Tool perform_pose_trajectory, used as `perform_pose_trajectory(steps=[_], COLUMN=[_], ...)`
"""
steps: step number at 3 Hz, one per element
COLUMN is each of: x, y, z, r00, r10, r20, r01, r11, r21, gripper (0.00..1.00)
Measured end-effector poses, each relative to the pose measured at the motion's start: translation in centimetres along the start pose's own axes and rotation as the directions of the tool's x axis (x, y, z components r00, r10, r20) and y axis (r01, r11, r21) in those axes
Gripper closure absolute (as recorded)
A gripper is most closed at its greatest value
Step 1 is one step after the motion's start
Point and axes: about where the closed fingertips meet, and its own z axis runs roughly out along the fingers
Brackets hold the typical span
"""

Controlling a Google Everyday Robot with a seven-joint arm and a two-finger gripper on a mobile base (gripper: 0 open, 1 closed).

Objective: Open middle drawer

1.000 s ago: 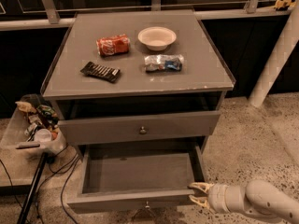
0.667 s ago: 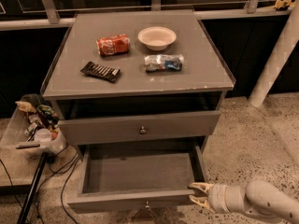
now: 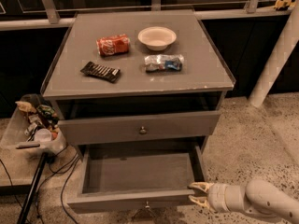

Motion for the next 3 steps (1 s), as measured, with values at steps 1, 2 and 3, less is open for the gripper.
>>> perform_pose_trajectory(steps=[1,2,3], x=[0.00,0.00,0.00], y=[0.00,0.00,0.00], z=[0.00,0.01,0.01], r00=[1.000,1.000,1.000], r10=[0.000,0.000,0.000], r20=[0.000,0.000,0.000], r01=[0.000,0.000,0.000], r11=[1.0000,1.0000,1.0000], r21=[0.000,0.000,0.000], gripper=[0.11,0.00,0.00])
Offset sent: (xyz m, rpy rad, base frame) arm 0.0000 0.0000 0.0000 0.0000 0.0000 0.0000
